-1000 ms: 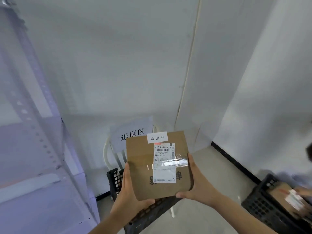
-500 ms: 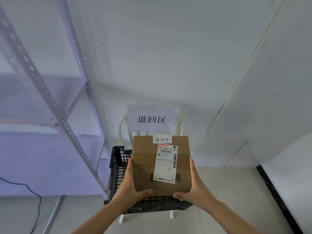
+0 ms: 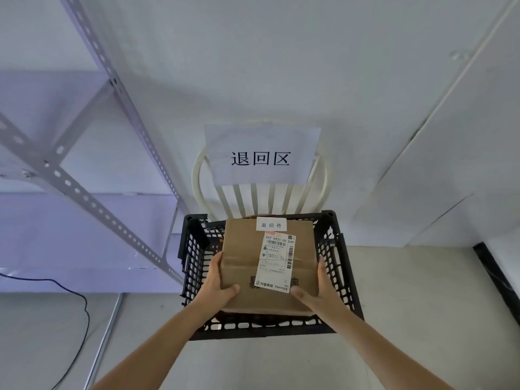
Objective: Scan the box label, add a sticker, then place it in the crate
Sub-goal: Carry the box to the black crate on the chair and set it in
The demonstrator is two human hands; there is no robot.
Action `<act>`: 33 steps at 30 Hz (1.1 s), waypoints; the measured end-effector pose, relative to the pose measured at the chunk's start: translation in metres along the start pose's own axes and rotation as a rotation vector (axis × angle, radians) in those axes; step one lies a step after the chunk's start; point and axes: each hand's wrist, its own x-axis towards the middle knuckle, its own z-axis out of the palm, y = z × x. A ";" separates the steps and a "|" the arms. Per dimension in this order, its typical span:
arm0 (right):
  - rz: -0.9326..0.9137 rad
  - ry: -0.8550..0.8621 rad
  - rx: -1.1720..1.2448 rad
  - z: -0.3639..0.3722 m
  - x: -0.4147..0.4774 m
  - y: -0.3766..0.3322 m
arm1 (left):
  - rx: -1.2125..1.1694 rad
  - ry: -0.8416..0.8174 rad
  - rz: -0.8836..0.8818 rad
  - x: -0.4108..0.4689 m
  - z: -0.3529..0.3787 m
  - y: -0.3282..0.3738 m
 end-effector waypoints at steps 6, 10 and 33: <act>0.074 0.073 -0.053 0.008 0.054 0.048 | 0.033 -0.006 -0.056 0.051 0.013 -0.039; 0.072 0.053 -0.102 0.011 0.086 0.070 | 0.029 0.021 -0.091 0.076 0.020 -0.065; 0.121 0.031 -0.189 0.023 0.143 0.108 | 0.064 -0.008 -0.145 0.124 0.024 -0.102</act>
